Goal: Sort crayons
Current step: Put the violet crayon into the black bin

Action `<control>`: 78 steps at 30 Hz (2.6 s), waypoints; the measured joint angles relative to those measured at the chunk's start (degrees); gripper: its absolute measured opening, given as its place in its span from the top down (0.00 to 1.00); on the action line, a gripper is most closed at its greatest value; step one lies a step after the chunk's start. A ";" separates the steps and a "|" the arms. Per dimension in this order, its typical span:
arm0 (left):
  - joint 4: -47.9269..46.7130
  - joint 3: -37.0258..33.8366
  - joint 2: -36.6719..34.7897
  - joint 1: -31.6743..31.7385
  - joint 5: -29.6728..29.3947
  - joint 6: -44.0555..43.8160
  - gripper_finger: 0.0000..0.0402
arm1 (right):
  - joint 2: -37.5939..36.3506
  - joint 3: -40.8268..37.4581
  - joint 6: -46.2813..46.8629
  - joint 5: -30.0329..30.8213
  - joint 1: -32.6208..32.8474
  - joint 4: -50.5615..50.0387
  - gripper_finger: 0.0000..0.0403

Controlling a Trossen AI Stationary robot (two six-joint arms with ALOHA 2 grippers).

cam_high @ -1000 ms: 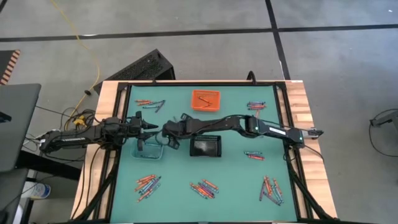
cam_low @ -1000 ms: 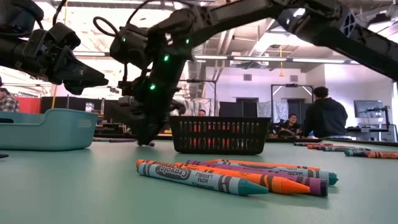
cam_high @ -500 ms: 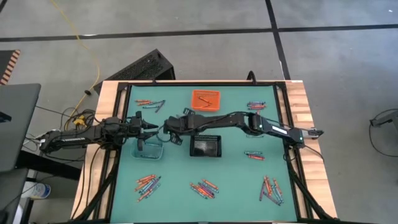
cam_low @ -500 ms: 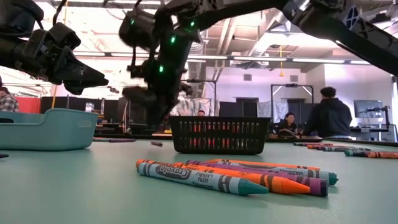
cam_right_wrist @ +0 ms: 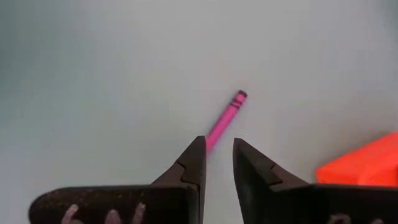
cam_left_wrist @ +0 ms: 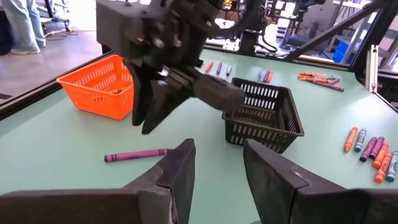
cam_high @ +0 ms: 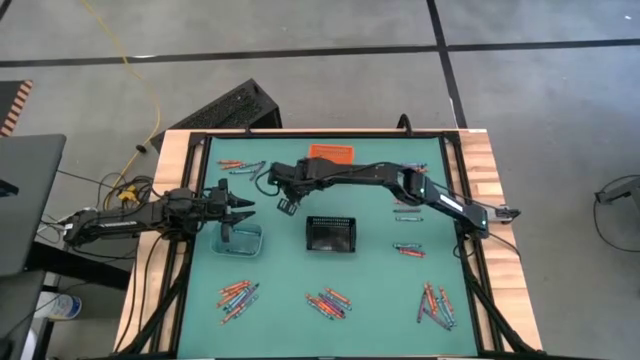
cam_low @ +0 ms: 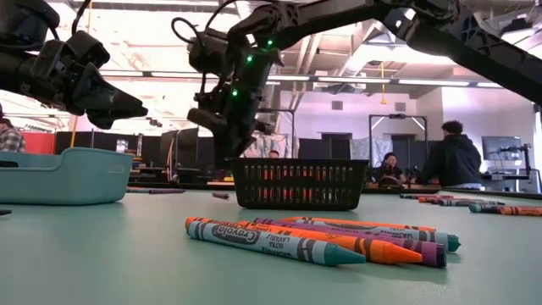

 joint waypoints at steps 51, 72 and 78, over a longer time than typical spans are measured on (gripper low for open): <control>0.00 0.00 0.02 0.02 0.01 0.02 0.69 | 6.77 0.08 8.65 1.47 0.16 3.59 0.98; 0.00 0.00 0.02 0.02 -0.01 0.02 0.69 | -13.71 -0.04 -1.24 5.85 8.75 -18.74 1.00; 0.00 0.00 0.02 0.00 0.01 0.02 0.69 | -16.34 -0.15 4.37 14.16 17.70 -28.40 1.00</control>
